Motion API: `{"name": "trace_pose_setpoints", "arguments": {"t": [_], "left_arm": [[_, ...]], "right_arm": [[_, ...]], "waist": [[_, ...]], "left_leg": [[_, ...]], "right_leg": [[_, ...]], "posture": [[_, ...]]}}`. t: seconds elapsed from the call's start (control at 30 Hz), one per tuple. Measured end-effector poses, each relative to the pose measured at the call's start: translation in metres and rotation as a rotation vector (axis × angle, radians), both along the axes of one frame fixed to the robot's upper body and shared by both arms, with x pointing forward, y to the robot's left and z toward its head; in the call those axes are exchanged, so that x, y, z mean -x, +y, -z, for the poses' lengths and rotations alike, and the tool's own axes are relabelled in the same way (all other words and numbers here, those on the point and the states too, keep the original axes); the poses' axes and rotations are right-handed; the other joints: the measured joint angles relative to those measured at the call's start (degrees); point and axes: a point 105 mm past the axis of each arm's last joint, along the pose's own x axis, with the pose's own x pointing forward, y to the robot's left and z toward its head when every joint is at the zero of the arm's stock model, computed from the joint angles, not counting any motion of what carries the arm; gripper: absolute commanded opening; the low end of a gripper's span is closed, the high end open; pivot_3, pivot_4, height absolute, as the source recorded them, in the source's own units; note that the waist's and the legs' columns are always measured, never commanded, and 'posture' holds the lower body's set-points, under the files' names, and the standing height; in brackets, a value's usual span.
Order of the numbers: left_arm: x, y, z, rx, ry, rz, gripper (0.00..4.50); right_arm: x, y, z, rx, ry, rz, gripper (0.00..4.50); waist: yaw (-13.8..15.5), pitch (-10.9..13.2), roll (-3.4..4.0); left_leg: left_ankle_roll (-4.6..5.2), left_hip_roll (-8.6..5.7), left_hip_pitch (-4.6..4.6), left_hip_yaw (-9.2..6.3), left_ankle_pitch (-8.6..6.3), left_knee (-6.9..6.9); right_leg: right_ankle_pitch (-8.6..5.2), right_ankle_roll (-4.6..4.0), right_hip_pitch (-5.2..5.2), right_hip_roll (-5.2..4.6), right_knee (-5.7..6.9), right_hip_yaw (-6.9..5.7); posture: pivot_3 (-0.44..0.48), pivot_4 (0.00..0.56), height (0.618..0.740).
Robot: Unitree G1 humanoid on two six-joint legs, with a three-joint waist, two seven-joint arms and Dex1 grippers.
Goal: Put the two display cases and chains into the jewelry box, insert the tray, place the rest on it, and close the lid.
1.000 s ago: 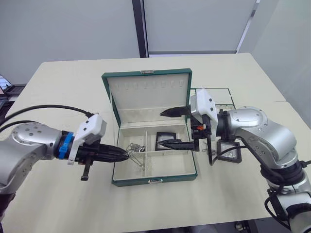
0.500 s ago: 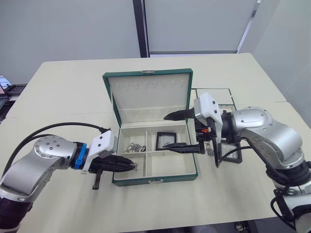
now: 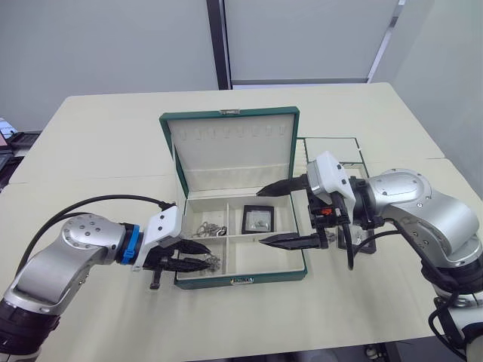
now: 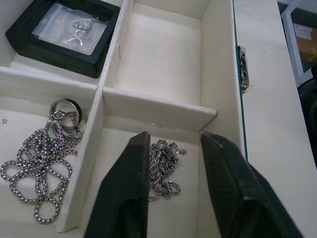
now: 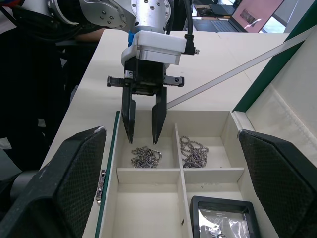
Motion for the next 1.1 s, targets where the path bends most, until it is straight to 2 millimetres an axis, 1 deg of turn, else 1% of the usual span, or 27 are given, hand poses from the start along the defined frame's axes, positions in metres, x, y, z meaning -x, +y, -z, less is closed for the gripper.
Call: {"name": "trace_pose_setpoints", "arguments": {"t": [0.1,0.2,0.23,0.37,0.4,0.43,0.53,0.63,0.67,0.77,0.87,0.93,1.03,1.1], "left_arm": [[0.001,-0.004,-0.006,0.043,0.02,0.002,3.49],[0.001,-0.01,-0.021,0.105,0.016,0.003,4.36],[0.001,-0.012,-0.026,0.124,0.014,0.0,4.47],[0.005,-0.016,-0.045,0.199,0.023,-0.027,4.47],[0.005,-0.017,-0.052,0.235,0.025,-0.045,4.47],[0.005,-0.015,-0.061,0.279,0.023,-0.079,4.47],[0.002,-0.005,-0.08,0.356,0.006,-0.188,4.47],[-0.001,0.011,-0.088,0.414,-0.004,-0.323,4.47],[-0.002,0.019,-0.088,0.423,-0.01,-0.384,4.47],[-0.002,0.038,-0.085,0.437,-0.023,-0.518,4.47],[-0.001,0.063,-0.085,0.481,-0.065,-0.678,4.47],[-0.001,0.077,-0.084,0.515,-0.104,-0.78,4.47],[-0.002,0.101,-0.074,0.533,-0.154,-0.941,4.47],[-0.001,0.111,-0.063,0.532,-0.174,-1.025,4.47]], "right_arm": [[0.0,-0.002,0.0,0.006,0.001,0.001,4.5],[-0.001,-0.007,-0.003,-0.001,0.005,0.005,4.5],[-0.002,-0.009,-0.004,-0.003,0.005,0.009,4.5],[-0.005,-0.029,-0.007,-0.024,0.037,0.055,4.5],[-0.005,-0.036,-0.007,-0.036,0.051,0.074,4.5],[-0.007,-0.048,-0.007,-0.047,0.075,0.11,4.5],[-0.014,-0.075,-0.006,-0.076,0.113,0.224,4.5],[-0.022,-0.105,0.001,-0.111,0.159,0.359,4.5],[-0.024,-0.117,0.004,-0.131,0.18,0.411,4.5],[-0.028,-0.139,0.012,-0.16,0.203,0.514,4.5],[-0.03,-0.166,0.027,-0.139,0.222,0.635,4.5],[-0.034,-0.18,0.036,-0.135,0.225,0.706,4.5],[-0.043,-0.2,0.043,-0.159,0.194,0.818,4.5],[-0.051,-0.21,0.048,-0.187,0.168,0.884,4.5]], "waist": [[0.0,0.0,0.0],[0.0,0.0,0.0],[0.0,0.0,0.0],[0.1,0.0,-0.02],[0.1,0.0,-0.03],[0.2,0.0,-0.04],[0.3,0.0,-0.04],[0.4,0.0,-0.05],[0.4,0.0,-0.05],[0.4,0.0,-0.04],[0.8,0.0,-0.05],[1.0,0.0,-0.05],[1.4,0.0,-0.07],[1.6,-0.1,-0.07]], "left_leg": [[0.0,0.0,0.0,0.0,0.0,0.02],[0.0,0.0,0.01,-0.02,0.0,0.04],[0.0,0.0,0.02,-0.03,0.0,0.05],[0.0,0.0,0.02,-0.02,0.0,0.12],[0.01,0.0,0.01,-0.01,-0.01,0.14],[0.01,0.0,0.01,0.0,-0.01,0.15],[0.02,0.01,0.04,0.1,-0.01,0.16],[0.03,0.03,0.08,0.19,-0.01,0.16],[0.03,0.05,0.1,0.24,-0.01,0.15],[0.03,0.08,0.11,0.35,-0.01,0.14],[0.03,0.1,0.1,0.5,-0.01,0.18],[0.03,0.11,0.11,0.65,-0.01,0.17],[0.02,0.15,0.13,0.73,0.0,0.18],[0.02,0.16,0.14,0.77,0.0,0.18]], "right_leg": [[0.0,0.0,0.03,0.0,0.0,0.0],[0.0,0.0,0.07,0.0,0.0,-0.03],[0.0,0.0,0.09,0.0,0.0,-0.04],[0.0,0.0,0.16,-0.02,-0.02,-0.05],[0.0,0.0,0.18,-0.03,-0.02,-0.06],[0.0,0.0,0.2,-0.03,-0.03,-0.06],[0.0,0.0,0.21,-0.03,-0.02,0.0],[0.0,0.0,0.21,-0.02,-0.01,0.05],[0.0,0.0,0.21,-0.02,0.0,0.07],[0.0,0.0,0.19,-0.02,-0.01,0.12],[0.0,0.0,0.21,-0.05,-0.02,0.15],[0.0,0.0,0.2,-0.08,-0.04,0.21],[0.0,0.0,0.2,-0.08,-0.04,0.22],[0.0,0.0,0.21,-0.08,-0.03,0.23]], "posture": [[0.0,0.15,0.74],[0.0,0.15,0.74],[0.0,0.15,0.74],[0.0,0.15,0.74],[0.0,0.15,0.74],[0.0,0.15,0.74],[0.0,0.15,0.74],[0.0,0.15,0.74],[0.0,0.15,0.74],[0.0,0.15,0.74],[0.0,0.15,0.74],[0.0,0.15,0.74],[0.0,0.15,0.74],[0.0,0.15,0.74]]}}
